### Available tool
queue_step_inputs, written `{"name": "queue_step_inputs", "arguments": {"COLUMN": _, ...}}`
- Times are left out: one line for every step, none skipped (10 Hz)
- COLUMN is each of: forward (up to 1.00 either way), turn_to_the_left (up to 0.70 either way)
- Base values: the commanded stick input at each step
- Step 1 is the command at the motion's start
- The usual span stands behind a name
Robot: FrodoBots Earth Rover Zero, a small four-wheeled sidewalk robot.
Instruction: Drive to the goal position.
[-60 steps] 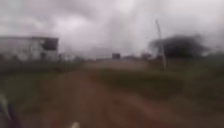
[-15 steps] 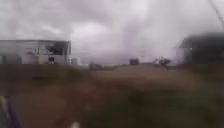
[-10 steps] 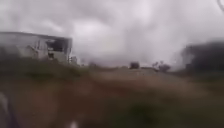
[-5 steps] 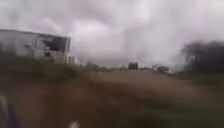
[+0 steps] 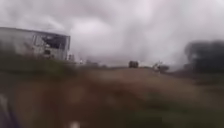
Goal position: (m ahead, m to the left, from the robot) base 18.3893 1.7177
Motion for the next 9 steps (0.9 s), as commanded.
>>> {"name": "queue_step_inputs", "arguments": {"forward": 0.7, "turn_to_the_left": 0.0}}
{"name": "queue_step_inputs", "arguments": {"forward": 0.7, "turn_to_the_left": 0.0}}
{"name": "queue_step_inputs", "arguments": {"forward": 0.7, "turn_to_the_left": 0.0}}
{"name": "queue_step_inputs", "arguments": {"forward": 0.7, "turn_to_the_left": 0.0}}
{"name": "queue_step_inputs", "arguments": {"forward": 0.7, "turn_to_the_left": 0.0}}
{"name": "queue_step_inputs", "arguments": {"forward": 0.7, "turn_to_the_left": 0.0}}
{"name": "queue_step_inputs", "arguments": {"forward": 0.7, "turn_to_the_left": 0.0}}
{"name": "queue_step_inputs", "arguments": {"forward": 0.7, "turn_to_the_left": 0.0}}
{"name": "queue_step_inputs", "arguments": {"forward": 0.7, "turn_to_the_left": 0.0}}
